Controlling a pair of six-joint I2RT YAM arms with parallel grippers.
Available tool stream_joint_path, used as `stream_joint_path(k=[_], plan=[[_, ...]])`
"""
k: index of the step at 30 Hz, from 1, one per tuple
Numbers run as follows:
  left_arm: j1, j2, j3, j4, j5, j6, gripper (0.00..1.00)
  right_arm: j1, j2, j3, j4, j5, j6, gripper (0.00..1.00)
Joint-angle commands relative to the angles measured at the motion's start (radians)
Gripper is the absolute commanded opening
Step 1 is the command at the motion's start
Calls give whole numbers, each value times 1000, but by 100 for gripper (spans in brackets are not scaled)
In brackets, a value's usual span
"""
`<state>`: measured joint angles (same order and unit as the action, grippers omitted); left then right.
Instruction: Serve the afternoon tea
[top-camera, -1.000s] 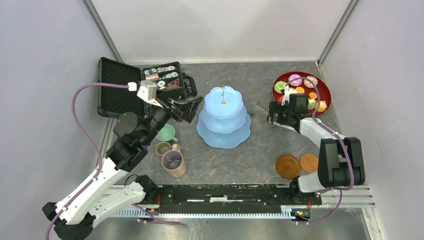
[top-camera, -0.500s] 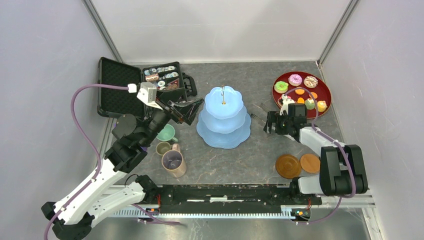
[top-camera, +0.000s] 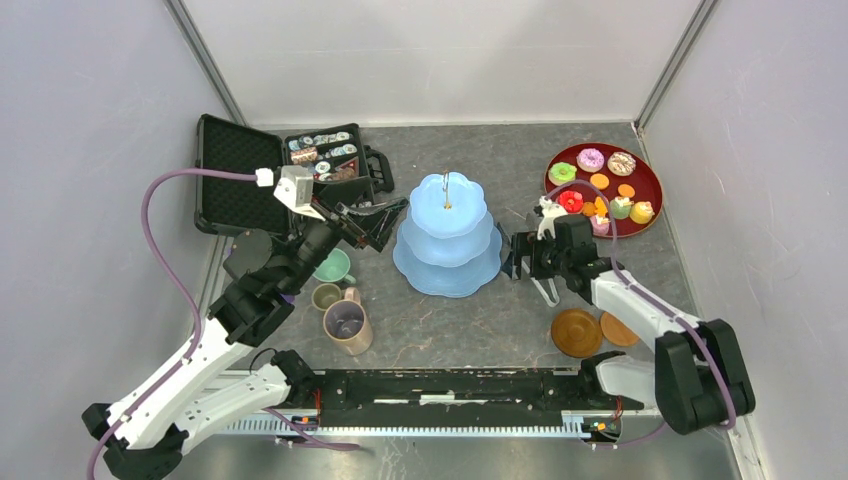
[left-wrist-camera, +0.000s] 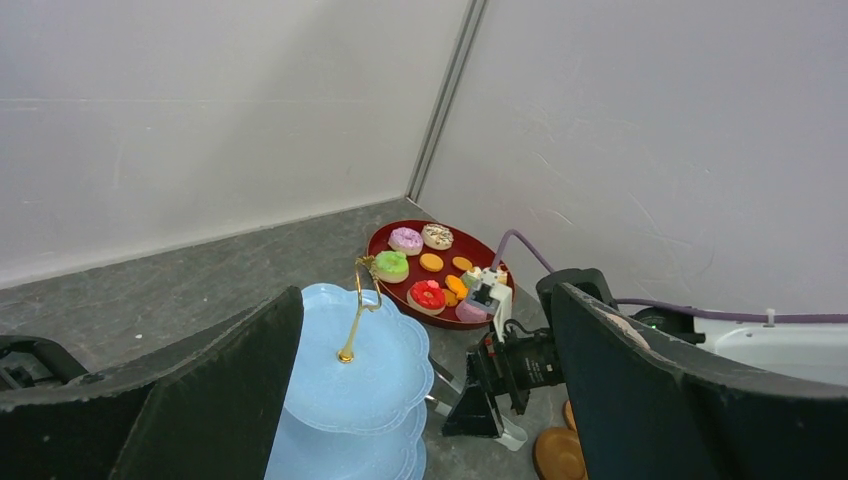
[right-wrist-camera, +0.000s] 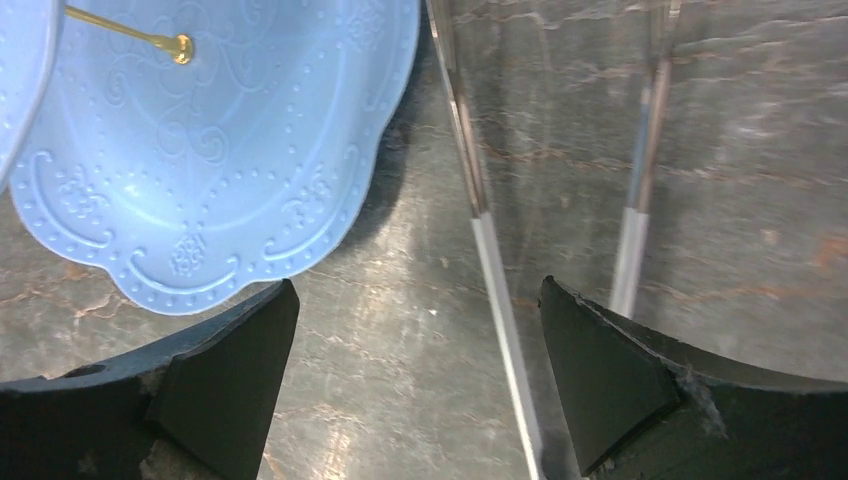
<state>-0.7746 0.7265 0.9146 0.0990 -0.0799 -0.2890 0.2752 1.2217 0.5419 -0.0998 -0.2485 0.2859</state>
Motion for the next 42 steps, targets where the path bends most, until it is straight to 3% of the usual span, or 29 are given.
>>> stream_joint_path(k=[1,7,14,21,25,32,39,42], plan=[[-12,-2,0,13,-7,21,100,7,-94,26,-91,147,-61,98],[-14,6,1,15,2,12,100,10,-143,-12,-76,287,-120,98],[-14,11,0,18,11,13,100,8,-42,-57,84,216,-253,98],[-20,6,-3,27,21,5,100,54,8,-58,173,272,-275,98],[-31,13,-2,23,9,11,100,65,42,-65,172,351,-184,98],[-78,10,-3,19,-21,39,100,75,81,-80,188,402,-91,84],[-117,18,-2,14,-32,50,100,152,68,-156,273,617,207,82],[-121,10,0,11,-32,51,100,195,87,-144,256,708,310,75]])
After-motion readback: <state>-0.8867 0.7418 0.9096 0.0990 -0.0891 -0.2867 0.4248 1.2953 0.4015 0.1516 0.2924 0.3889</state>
